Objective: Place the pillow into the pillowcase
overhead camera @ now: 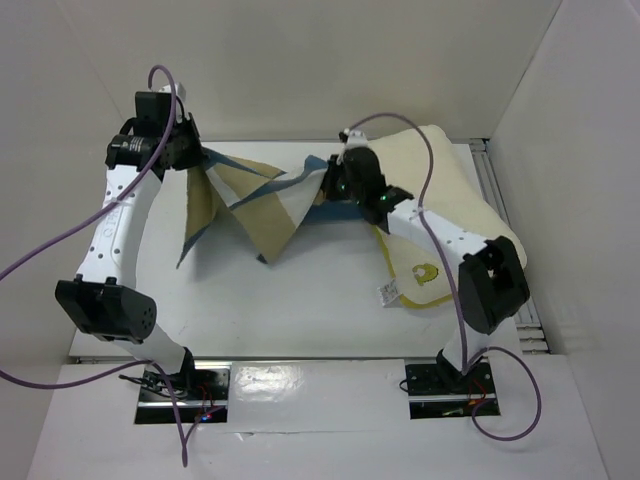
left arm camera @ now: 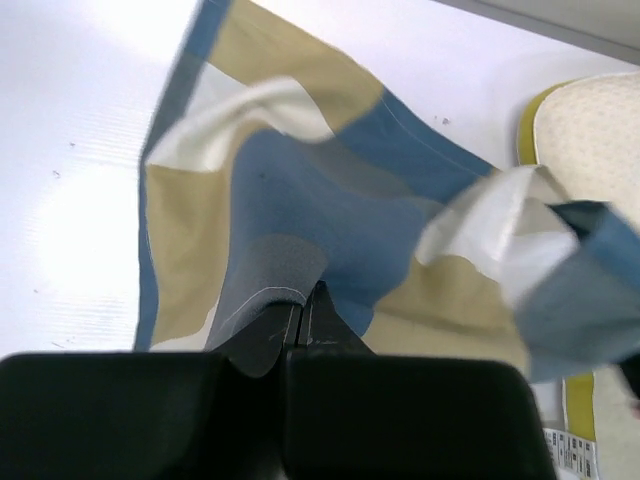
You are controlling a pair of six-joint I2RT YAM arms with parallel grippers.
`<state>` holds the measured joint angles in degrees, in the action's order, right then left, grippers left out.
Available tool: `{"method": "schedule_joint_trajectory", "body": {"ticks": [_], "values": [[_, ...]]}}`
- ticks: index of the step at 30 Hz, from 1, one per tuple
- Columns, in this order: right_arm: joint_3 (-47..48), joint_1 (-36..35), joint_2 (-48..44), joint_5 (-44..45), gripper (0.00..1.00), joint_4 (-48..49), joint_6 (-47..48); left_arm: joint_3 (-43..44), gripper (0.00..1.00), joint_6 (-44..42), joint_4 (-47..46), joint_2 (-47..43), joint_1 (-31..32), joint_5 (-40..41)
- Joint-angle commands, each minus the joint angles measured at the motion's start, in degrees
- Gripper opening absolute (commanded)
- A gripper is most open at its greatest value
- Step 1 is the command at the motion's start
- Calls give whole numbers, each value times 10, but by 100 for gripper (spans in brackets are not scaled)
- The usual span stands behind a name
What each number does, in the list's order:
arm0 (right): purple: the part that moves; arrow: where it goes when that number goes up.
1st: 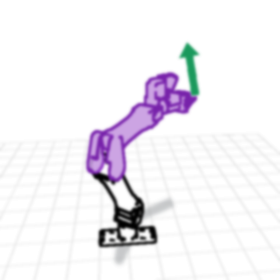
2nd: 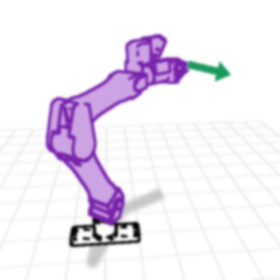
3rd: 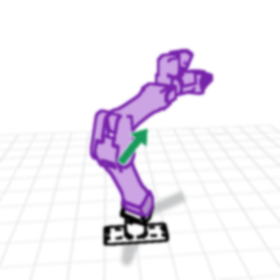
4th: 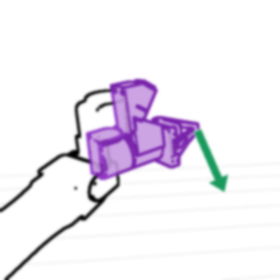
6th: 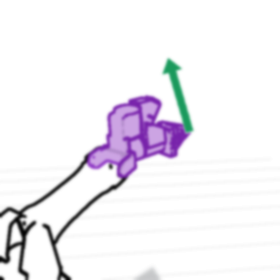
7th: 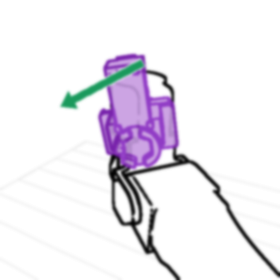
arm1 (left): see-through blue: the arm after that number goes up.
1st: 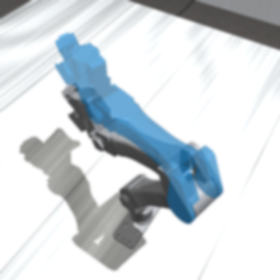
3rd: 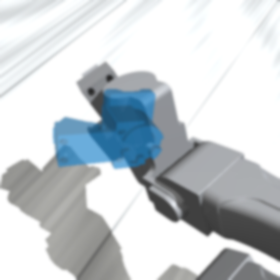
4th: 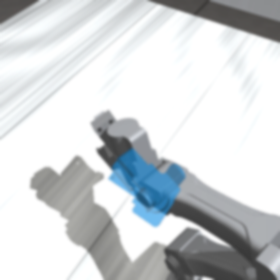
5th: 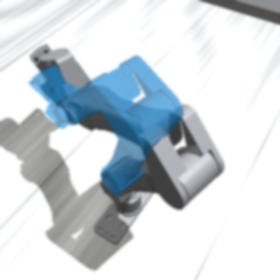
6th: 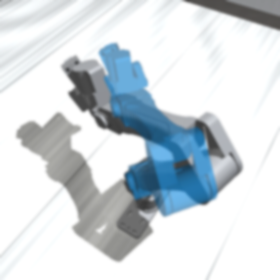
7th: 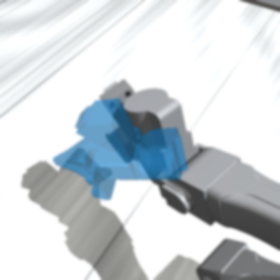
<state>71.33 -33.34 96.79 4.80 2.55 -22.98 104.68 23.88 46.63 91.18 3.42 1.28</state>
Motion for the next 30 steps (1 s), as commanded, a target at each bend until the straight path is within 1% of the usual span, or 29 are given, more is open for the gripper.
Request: {"method": "schedule_joint_trajectory", "body": {"ticks": [1, 2, 3, 4, 6, 8, 11, 12, 14, 15, 16, 17, 18, 19, 20, 21, 22, 24, 25, 26, 27, 28, 29, 30], "values": [[161, 39, -52, -77, 0, -159, 61, 36, 0, -19, -6, -21, -14, 22], [196, 48, -52, -100, 0, -199, 71, 42, 0, -19, -6, -21, -19, 28], [257, 54, -59, -123, 0, -239, 87, 42, 0, -19, -6, -21, -19, 28], [281, 63, -59, -129, 0, -308, 94, 42, 0, -19, -6, -26, -19, 28], [336, 75, -59, -159, 0, -381, 104, 25, 0, -19, -6, -39, -19, 28], [336, 81, -71, -159, 0, -456, 110, 8, 0, -14, -6, -52, -19, 7], [279, 89, -101, -118, 0, -505, 104, -57, 0, -1, -11, -97, -19, -17], [265, 95, -107, -110, 0, -516, 104, -98, 0, 5, -17, -111, -19, -42], [232, 129, -114, -82, 0, -524, 90, -147, 0, 17, -41, -156, -19, -82], [232, 144, -114, -75, 29, -514, 85, -203, 0, 23, -54, -171, -11, -137], [248, 159, -95, -56, 58, -508, 73, -231, 27, 23, -69, -184, -11, -160], [257, 178, -86, -43, 69, -498, 73, -253, 54, 18, -82, -194, -3, -174], [267, 178, -73, -30, 75, -470, 67, -267, 72, 18, -87, -194, -3, -175], [301, 183, -38, -23, 86, -470, 67, -272, 84, 18, -88, -194, -3, -163], [323, 183, -16, -22, 88, -470, 67, -256, 90, 11, -74, -184, -3, -148], [346, 183, 5, -29, 88, -489, 67, -239, 96, 11, -49, -174, -3, -99], [371, 167, 33, -41, 89, -499, 67, -215, 95, 11, -44, -156, -3, -67], [357, 141, 38, -47, 89, -487, 73, -183, 84, 16, -37, -126, -15, -2], [325, 110, 38, -47, 89, -478, 73, -183, 83, 34, -37, -116, -20, 16], [304, 97, 30, -47, 90, -460, 73, -174, 84, 41, -37, -101, -25, 25], [285, 86, 24, -47, 90, -454, 68, -158, 88, 41, -37, -81, -31, 8], [253, 69, 24, -41, 90, -454, 68, -145, 88, 51, -37, -30, -31, 7], [238, 62, 24, -41, 90, -449, 68, -129, 88, 51, -25, -2, -31, 7], [225, 55, 24, -46, 90, -449, 68, -109, 86, 51, -25, 25, -31, -14]]}}
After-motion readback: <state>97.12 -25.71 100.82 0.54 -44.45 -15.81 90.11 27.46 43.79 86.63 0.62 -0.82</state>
